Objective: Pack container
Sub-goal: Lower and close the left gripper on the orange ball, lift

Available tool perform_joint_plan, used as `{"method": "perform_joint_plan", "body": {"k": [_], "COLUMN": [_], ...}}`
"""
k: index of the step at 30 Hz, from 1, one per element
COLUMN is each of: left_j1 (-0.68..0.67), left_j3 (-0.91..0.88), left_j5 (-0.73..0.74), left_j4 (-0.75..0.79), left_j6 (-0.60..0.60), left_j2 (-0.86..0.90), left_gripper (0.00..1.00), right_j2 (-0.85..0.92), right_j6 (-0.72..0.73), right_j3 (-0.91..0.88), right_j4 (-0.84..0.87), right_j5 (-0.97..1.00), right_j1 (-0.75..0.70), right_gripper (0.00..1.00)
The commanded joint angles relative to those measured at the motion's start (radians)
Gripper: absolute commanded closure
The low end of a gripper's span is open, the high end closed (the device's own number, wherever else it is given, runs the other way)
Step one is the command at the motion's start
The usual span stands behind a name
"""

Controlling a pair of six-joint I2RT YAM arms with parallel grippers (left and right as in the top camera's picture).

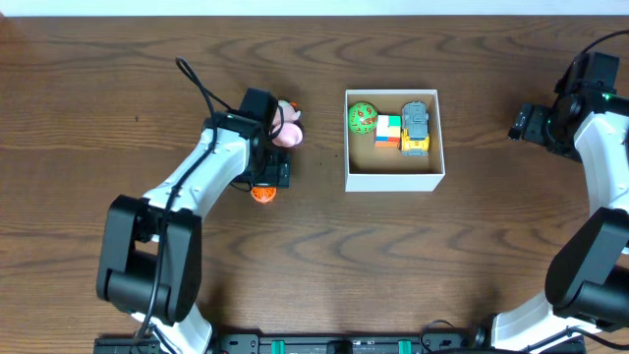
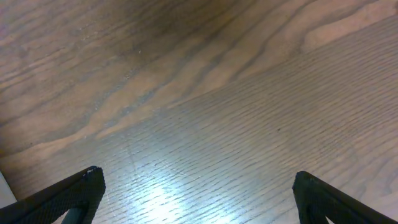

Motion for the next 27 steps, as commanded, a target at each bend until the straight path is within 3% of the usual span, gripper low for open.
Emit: {"method": "perform_joint_plan", "body": {"k": [1,27], "left_j1": [0.001,0.002], "left_j3": [-0.007,-0.117], "left_j5": [0.004,0.071], "left_j4": [0.007,0.113], "left_j6": [-0.008,-0.016], "left_j2": [0.018,0.034], "left_gripper": [0.02,0.02], "right_j2": [0.005,0.005], "right_j6": [0.018,0.018], "right_j3": [-0.003,-0.003], "right_j4": [0.002,0.002], "right_j5": [-0.001,-0.001], "right_j1": [-0.005,-0.005], "right_gripper": [0.01,0.01]}}
